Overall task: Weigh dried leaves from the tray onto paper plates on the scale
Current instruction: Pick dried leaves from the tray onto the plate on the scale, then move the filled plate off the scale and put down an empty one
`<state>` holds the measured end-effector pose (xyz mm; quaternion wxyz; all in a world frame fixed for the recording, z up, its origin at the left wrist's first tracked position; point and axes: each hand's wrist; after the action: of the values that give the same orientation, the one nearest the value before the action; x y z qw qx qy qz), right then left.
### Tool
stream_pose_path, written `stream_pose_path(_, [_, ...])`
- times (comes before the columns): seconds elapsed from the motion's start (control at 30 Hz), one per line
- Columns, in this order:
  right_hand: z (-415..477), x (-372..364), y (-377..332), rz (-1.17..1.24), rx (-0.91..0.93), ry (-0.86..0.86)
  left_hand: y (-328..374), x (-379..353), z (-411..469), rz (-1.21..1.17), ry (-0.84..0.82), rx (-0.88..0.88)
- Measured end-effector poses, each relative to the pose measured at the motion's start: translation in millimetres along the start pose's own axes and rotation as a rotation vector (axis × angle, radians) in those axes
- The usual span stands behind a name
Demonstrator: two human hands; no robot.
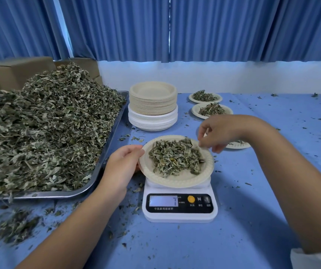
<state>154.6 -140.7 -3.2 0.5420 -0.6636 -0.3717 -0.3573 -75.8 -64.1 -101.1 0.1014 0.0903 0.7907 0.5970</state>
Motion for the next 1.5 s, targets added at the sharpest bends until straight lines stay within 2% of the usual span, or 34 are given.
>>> stream_pose_path(0.2, [7,-6,6,0.163,-0.049,-0.122,2,-2,-3,-0.07,-0.017,0.051])
stream_pose_path(0.33, [9,-6,12,0.281,-0.034,-0.092,4,-5,-6,-0.101,-0.027,0.054])
stream_pose_path(0.43, [10,-1,21,0.379,-0.022,-0.007,10,-7,-9,-0.134,-0.05,0.022])
stream_pose_path(0.7, [18,25,53,0.581,-0.1,0.388,45,-43,-8,-0.172,-0.209,-0.066])
stream_pose_path(0.93, [39,57,105,0.678,-0.198,0.719,77,-127,58,-0.03,-0.136,-0.056])
stream_pose_path(1.03, [48,62,126,0.666,-0.247,0.755,79,-158,91,0.073,-0.074,-0.051])
stream_pose_path(1.17, [60,62,150,0.707,-0.281,0.786,79,-186,120,0.235,-0.071,-0.052])
stream_pose_path(1.33, [70,59,164,0.844,-0.297,0.881,76,-211,145,0.253,-0.093,-0.02])
stream_pose_path(1.5, [76,50,173,0.907,-0.308,0.857,66,-218,157,0.296,-0.07,-0.02])
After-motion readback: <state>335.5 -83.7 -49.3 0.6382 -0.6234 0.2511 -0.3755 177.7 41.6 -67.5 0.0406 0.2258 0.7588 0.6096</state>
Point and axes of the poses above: each hand's wrist, its own z-axis towards the middle knuckle, its own x-axis out of the back of the hand, y = z × x, and after that the axes turned 12 degrees about x, right-handed
